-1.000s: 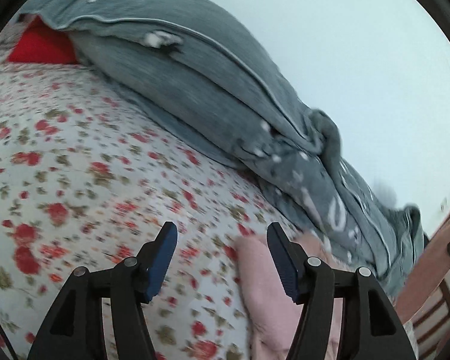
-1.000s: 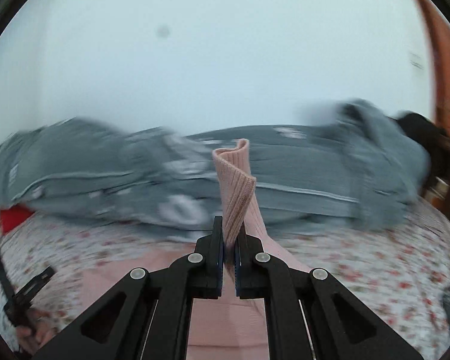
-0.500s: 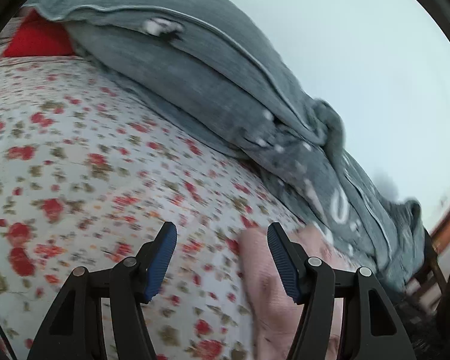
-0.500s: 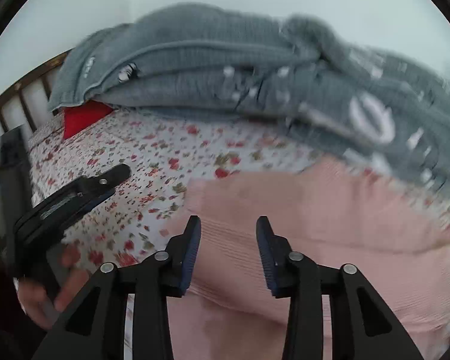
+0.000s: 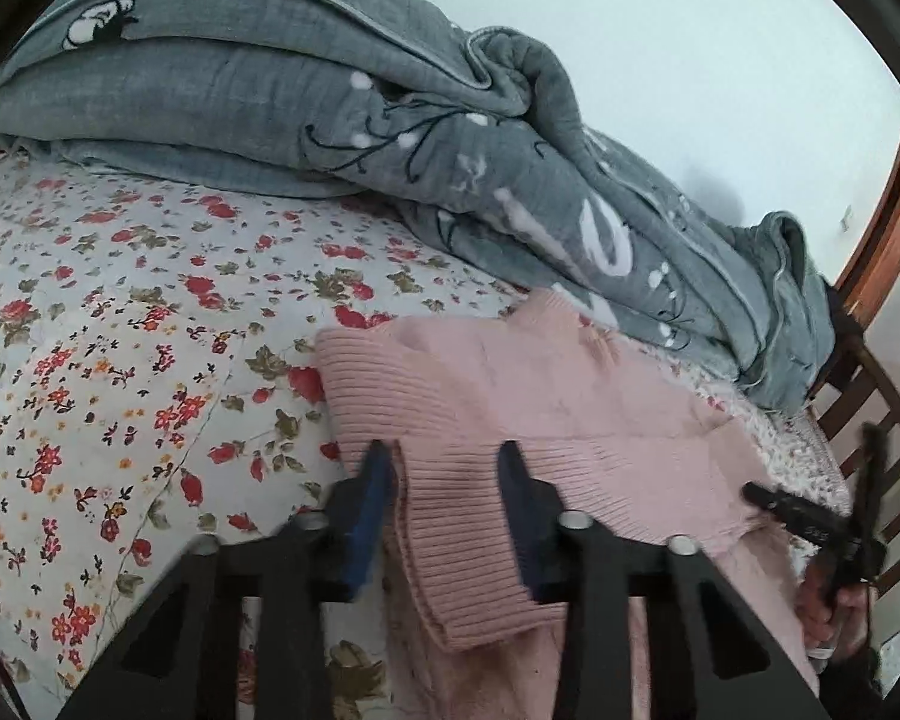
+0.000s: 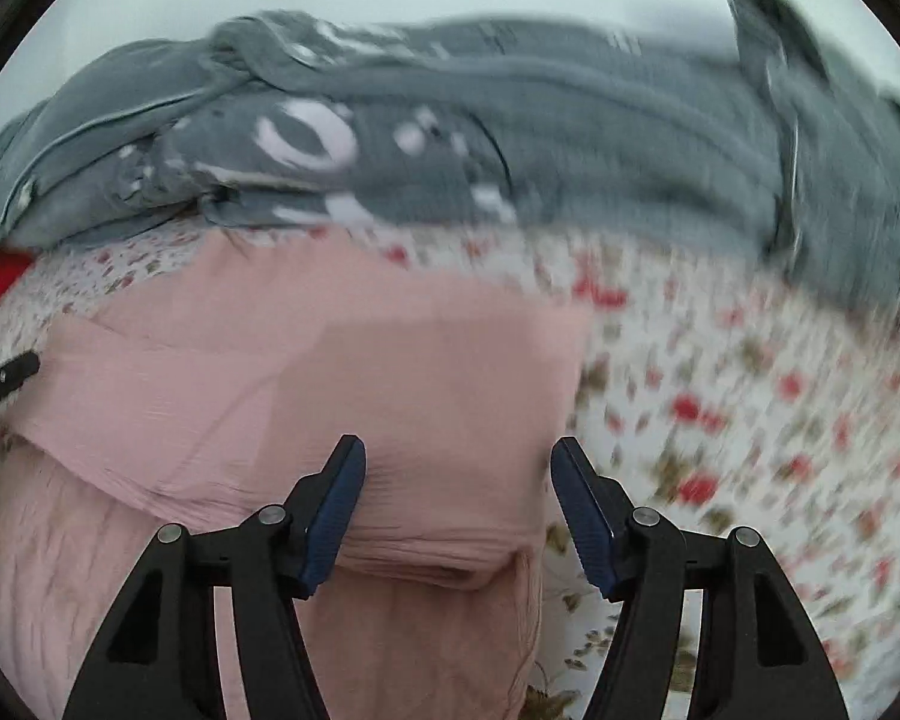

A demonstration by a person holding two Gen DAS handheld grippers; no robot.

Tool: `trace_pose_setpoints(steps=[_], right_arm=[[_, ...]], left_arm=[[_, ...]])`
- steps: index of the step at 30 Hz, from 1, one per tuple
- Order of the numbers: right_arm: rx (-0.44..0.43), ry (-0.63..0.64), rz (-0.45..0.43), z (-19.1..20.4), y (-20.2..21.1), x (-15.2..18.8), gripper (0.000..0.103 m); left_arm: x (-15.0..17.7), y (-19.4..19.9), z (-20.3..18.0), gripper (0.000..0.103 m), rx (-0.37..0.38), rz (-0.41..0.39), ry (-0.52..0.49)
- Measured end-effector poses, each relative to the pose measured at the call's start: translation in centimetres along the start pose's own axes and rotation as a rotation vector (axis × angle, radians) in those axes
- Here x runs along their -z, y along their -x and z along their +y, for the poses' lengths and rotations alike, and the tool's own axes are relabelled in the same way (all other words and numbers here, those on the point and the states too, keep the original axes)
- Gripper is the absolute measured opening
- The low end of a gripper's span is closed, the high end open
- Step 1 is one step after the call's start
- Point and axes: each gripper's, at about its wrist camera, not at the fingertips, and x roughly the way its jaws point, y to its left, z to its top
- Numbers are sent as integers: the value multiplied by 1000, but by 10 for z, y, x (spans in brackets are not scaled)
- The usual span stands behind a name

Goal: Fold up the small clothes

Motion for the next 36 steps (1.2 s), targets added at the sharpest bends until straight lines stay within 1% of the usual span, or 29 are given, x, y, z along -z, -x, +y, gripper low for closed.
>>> trace_pose_setpoints(steps=[1,2,3,5,6,7,8,9,10,11,12,13,15,16,18,19,20,21,22,23,26,29,31,33,36], right_arm=[[-50,-43,11,-9,-5,0,63],[-69,-64,10,-12,-6,2,63],[-85,-84,7,-16,-7,3,63],[-110,-110,7,-20,-6,5,61],[-112,-116,-1,-23,-6,6,60],[-116,-122,-4,-25,-4,6,58],[-118,-129,-11,-27,-4,8,57],[-114,-133,-22,-27,-1,6,57],[-112,-133,-48,-27,4,7,57],[-112,-134,-65,-27,8,7,57],[-111,-133,-80,-28,11,7,57],[-91,-126,-89,-27,14,7,57],[-73,-117,-64,-26,8,4,57],[-62,-119,-37,-27,2,3,57],[-59,-127,-23,-29,-1,3,57],[-48,-129,-19,-29,-2,3,57],[-35,-125,-14,-29,-3,3,57],[-27,-119,-11,-28,-4,3,57],[-19,-113,-11,-26,-4,3,57],[-16,-110,-12,-26,-5,3,57],[-10,-107,-13,-26,-4,4,57],[1,-84,-20,-21,-2,5,57],[-3,-81,-22,-21,-1,5,57],[-9,-91,-20,-23,-2,6,57],[5,-99,-22,-23,0,7,57]], left_arm=[[0,-1,2,19,11,4,3],[0,-2,3,16,15,10,4],[-1,-4,4,10,18,19,6],[0,-3,4,6,37,10,6],[-1,-2,4,6,44,-6,7],[-1,6,2,6,65,-42,4],[-4,11,0,6,66,-73,4],[-10,16,-4,6,46,-94,13],[-18,20,-11,6,51,-113,4],[-27,25,-20,6,89,-137,-26],[-34,25,-27,6,81,-137,-48],[-39,20,-31,6,40,-119,-65],[-36,1,-26,6,-19,-48,-58],[-29,-13,-20,6,-70,-2,-49],[-13,-36,-5,11,-144,77,-24],[-13,-36,0,11,-122,82,4],[-15,-28,0,18,-97,47,11],[-14,-23,0,42,-99,14,6],[-11,-21,-3,54,-133,0,-11],[-9,-23,-7,60,-163,11,-28],[-6,-27,-18,60,-193,22,-93],[-3,-23,-28,61,-226,-1,-138],[-1,-20,-27,61,-234,4,-132],[-1,-21,-20,62,-251,37,-100],[0,-22,-14,65,-229,63,-60]])
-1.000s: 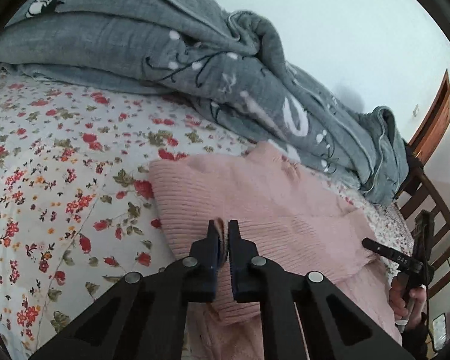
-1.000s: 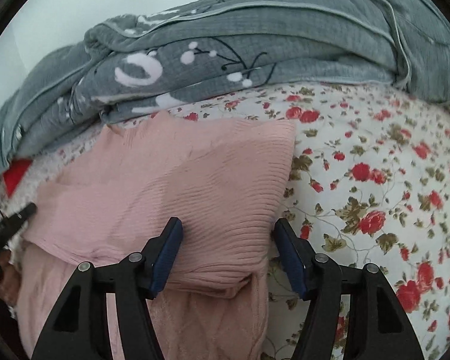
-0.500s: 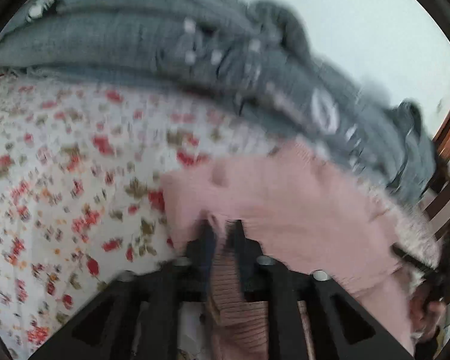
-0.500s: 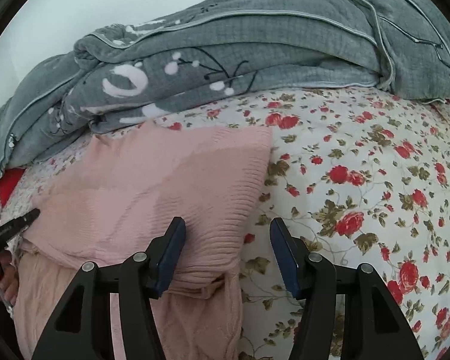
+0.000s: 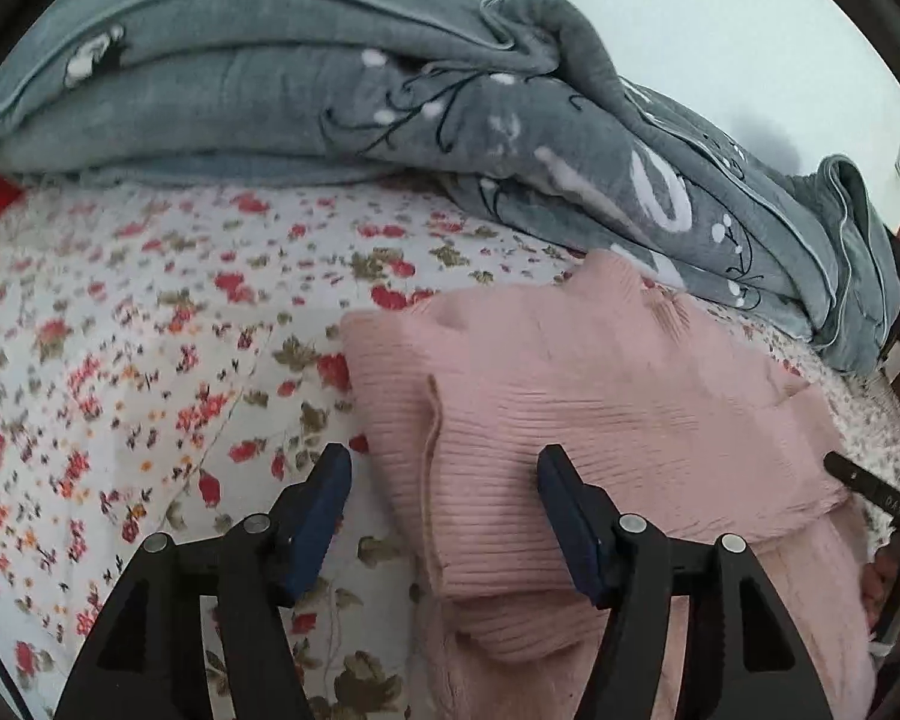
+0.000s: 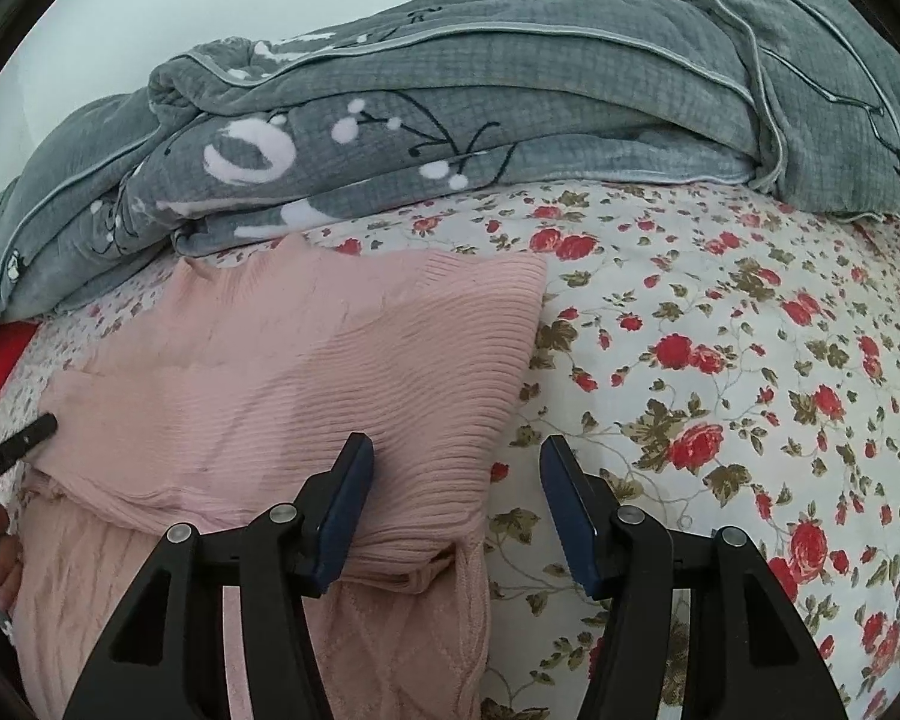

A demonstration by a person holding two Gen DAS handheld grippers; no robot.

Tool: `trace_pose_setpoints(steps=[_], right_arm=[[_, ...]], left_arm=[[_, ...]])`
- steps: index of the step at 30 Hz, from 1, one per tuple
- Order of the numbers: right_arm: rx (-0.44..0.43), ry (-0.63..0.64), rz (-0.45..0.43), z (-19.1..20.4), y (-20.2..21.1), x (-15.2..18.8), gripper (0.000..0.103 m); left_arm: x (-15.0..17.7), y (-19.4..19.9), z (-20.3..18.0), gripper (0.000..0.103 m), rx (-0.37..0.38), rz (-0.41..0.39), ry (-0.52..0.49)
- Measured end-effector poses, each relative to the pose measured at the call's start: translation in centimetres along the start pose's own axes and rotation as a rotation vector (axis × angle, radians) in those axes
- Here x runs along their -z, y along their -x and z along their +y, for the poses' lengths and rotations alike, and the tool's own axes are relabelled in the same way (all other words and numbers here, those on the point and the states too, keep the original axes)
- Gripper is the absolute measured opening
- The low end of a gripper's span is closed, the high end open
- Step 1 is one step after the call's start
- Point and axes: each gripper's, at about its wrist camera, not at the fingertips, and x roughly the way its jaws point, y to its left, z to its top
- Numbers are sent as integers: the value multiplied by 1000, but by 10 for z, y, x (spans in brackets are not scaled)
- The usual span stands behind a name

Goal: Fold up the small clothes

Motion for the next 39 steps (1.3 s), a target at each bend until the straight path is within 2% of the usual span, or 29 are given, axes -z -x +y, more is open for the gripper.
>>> trace_pose_setpoints(steps=[5,8,10,12,16,19,23,26,29,32,34,36,39], right_arm=[[-13,-27,-7,-6,3,1,57],[-26,-51,-11,-11,5,1,54],[-11,-22,-1,-7,8,1,50],[44,40,-4,2,16,5,50],[127,153,-54,16,55,29,51],[166,218,-73,19,79,50,53],[158,233,-69,11,121,88,54],[82,173,-68,1,149,109,57],[27,158,-78,-1,171,129,57],[3,165,-82,1,190,154,57],[-40,148,-68,0,198,171,57],[-71,127,-59,-3,204,183,57],[-102,106,-35,-4,208,204,57]], left_arm=[[12,2,-6,71,-4,21,-17],[19,9,-15,72,-48,2,-57],[21,13,-16,72,-64,-2,-60],[24,17,-14,73,-78,-7,-46],[30,25,-14,78,-142,-22,-52],[37,32,-14,80,-156,-6,-64],[62,54,-14,80,-171,18,-98],[80,72,-11,79,-131,35,-97],[98,94,-6,77,-68,48,-46],[122,123,-1,64,25,52,21],[140,142,-1,64,52,47,45],[161,157,-4,64,102,76,63],[187,177,-13,64,122,73,33]])
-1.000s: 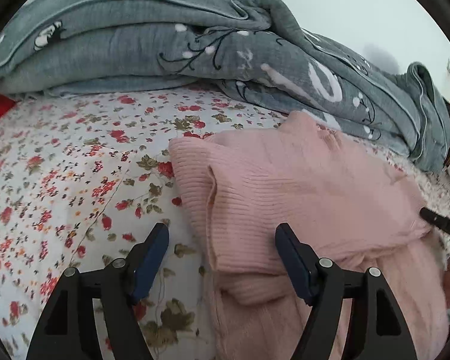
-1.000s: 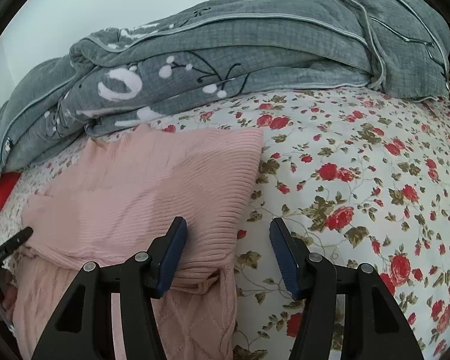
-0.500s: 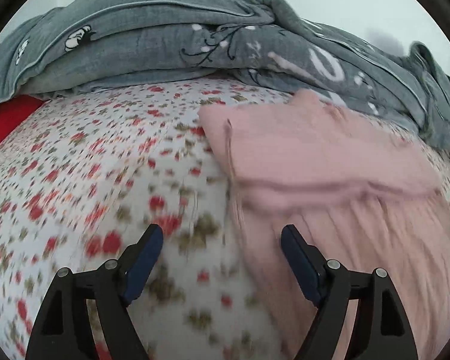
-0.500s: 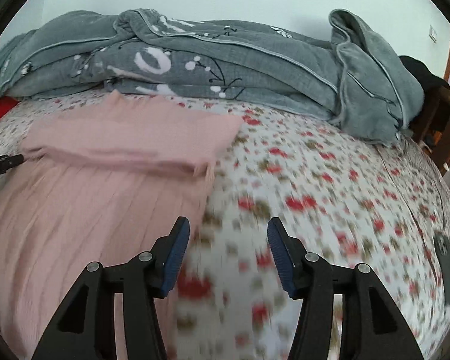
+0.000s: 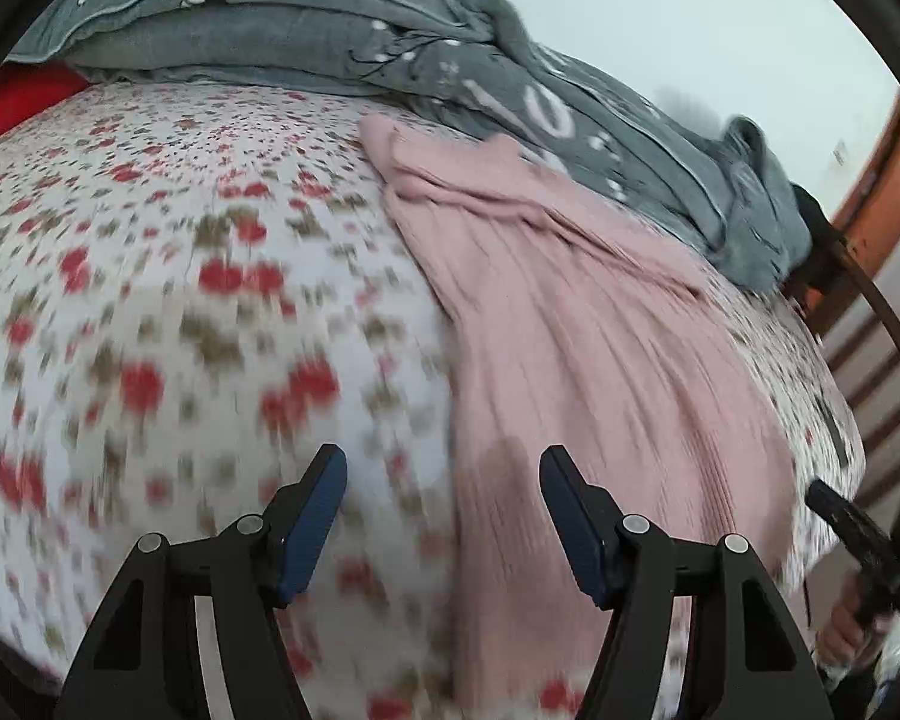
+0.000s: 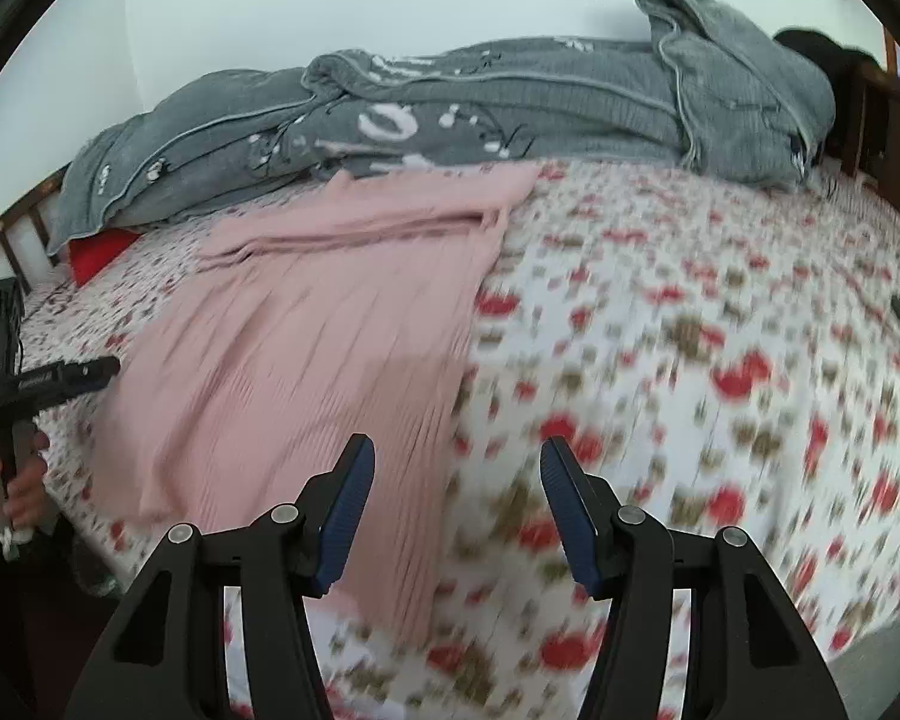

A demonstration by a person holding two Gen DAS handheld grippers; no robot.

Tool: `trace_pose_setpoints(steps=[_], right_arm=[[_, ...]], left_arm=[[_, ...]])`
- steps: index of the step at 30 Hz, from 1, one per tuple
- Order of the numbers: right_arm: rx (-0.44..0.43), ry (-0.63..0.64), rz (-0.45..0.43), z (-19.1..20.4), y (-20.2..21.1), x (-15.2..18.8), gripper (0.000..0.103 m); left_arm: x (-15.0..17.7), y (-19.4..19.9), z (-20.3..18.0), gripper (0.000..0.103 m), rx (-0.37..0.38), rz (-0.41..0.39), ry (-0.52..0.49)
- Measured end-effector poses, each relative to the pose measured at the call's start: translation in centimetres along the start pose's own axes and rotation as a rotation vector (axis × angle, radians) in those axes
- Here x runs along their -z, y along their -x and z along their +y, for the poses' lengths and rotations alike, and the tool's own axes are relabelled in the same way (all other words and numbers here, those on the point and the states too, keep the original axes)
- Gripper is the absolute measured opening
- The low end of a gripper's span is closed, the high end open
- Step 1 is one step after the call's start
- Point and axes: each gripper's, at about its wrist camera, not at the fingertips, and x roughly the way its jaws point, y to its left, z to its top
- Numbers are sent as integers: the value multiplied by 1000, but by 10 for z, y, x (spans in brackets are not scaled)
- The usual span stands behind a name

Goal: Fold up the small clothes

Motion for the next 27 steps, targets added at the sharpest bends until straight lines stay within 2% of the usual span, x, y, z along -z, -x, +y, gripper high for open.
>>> trace_pose_setpoints(steps=[5,10,13,15,16,17,18,21,23,25,27], right_arm=[[-35,-3,24,8,-2,26,56],[-33,2,39,19,-14,35,53],[-26,-24,34,21,-22,37,52],[-17,-32,24,22,-22,36,40],[-16,-35,22,23,-22,36,24],[-23,-37,26,23,-22,34,9],[-28,-34,29,23,-22,32,8],[-31,-23,-21,20,-8,27,5],[-64,-47,-79,11,9,25,5],[-79,-75,-89,3,12,25,5],[-67,-86,-56,-5,3,27,5]], left_arm=[[36,10,-7,64,25,-1,19],[47,1,-17,64,-32,-11,2],[52,0,-22,60,-74,-36,-5],[52,0,-22,45,-87,-42,3],[52,2,-22,38,-90,-41,6],[52,3,-22,12,-82,-39,6],[51,6,-19,7,-66,-39,12],[49,26,-4,7,-18,-97,63],[49,35,7,7,11,-119,94],[51,36,14,7,-8,-121,103],[53,28,17,7,-9,-91,102]])
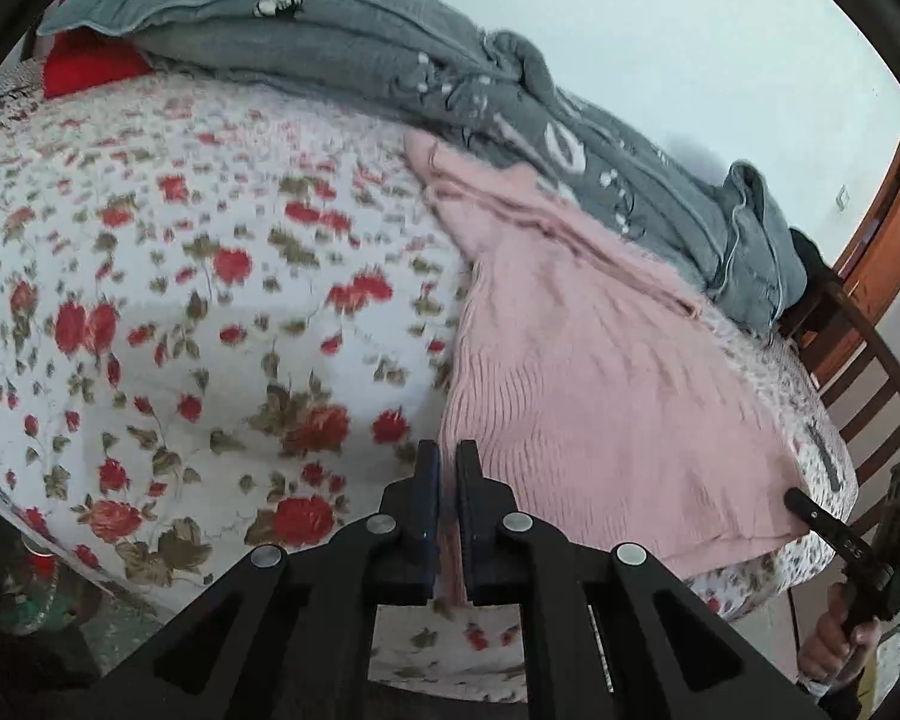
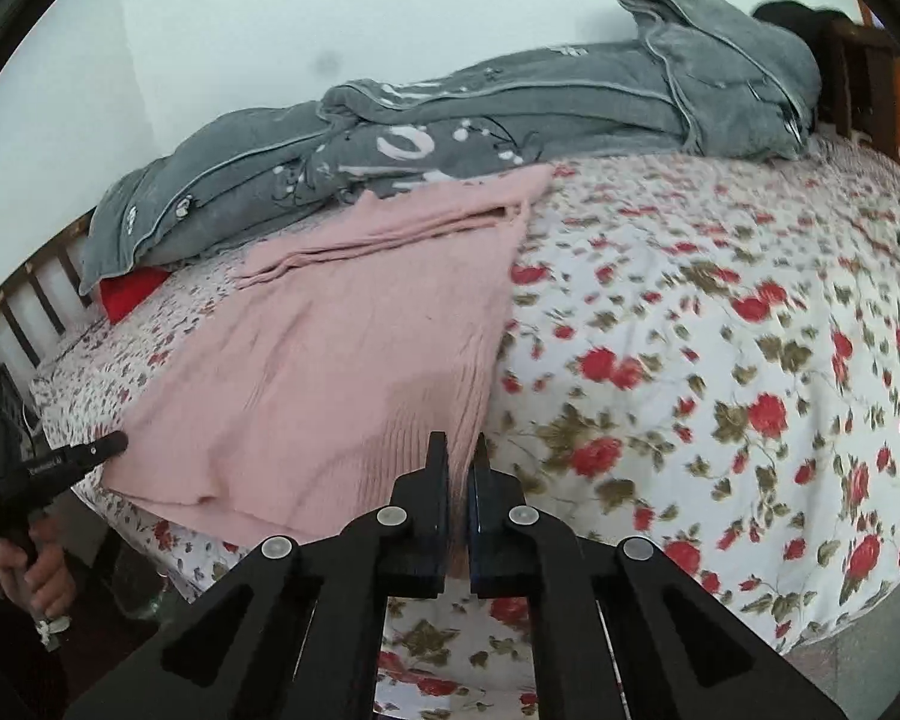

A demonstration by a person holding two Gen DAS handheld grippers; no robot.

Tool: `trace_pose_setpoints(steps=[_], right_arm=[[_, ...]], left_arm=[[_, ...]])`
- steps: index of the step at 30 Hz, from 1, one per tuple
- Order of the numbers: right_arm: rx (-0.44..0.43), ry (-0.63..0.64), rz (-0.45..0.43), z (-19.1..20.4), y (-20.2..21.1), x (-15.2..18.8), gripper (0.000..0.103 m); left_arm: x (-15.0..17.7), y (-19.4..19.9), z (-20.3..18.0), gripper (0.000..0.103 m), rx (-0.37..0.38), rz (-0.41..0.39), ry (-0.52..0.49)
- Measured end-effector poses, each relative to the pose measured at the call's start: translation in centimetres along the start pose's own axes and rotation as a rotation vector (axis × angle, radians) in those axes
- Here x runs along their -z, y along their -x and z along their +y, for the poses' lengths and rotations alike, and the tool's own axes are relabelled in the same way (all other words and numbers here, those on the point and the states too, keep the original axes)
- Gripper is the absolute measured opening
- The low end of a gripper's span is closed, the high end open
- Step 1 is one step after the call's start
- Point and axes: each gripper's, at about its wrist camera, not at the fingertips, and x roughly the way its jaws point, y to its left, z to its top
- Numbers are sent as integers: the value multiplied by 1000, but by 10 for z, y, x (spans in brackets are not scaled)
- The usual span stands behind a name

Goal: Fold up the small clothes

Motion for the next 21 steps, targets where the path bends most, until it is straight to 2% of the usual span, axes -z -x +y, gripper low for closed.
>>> trace_pose_setpoints(steps=[2,6,11,18,21], right_arm=[[6,-23,46,-7,-11,6,4],[16,-10,61,-2,-16,12,7],[32,13,66,3,-21,11,10],[19,55,47,16,-18,15,12],[9,30,96,14,-29,15,13]], left_arm=[[3,-7,1,7,0,23,9],[10,-16,-4,11,-4,59,-4],[14,-14,-16,21,17,60,-58],[18,-21,-23,23,4,61,-61],[18,-21,-20,23,10,54,-47]])
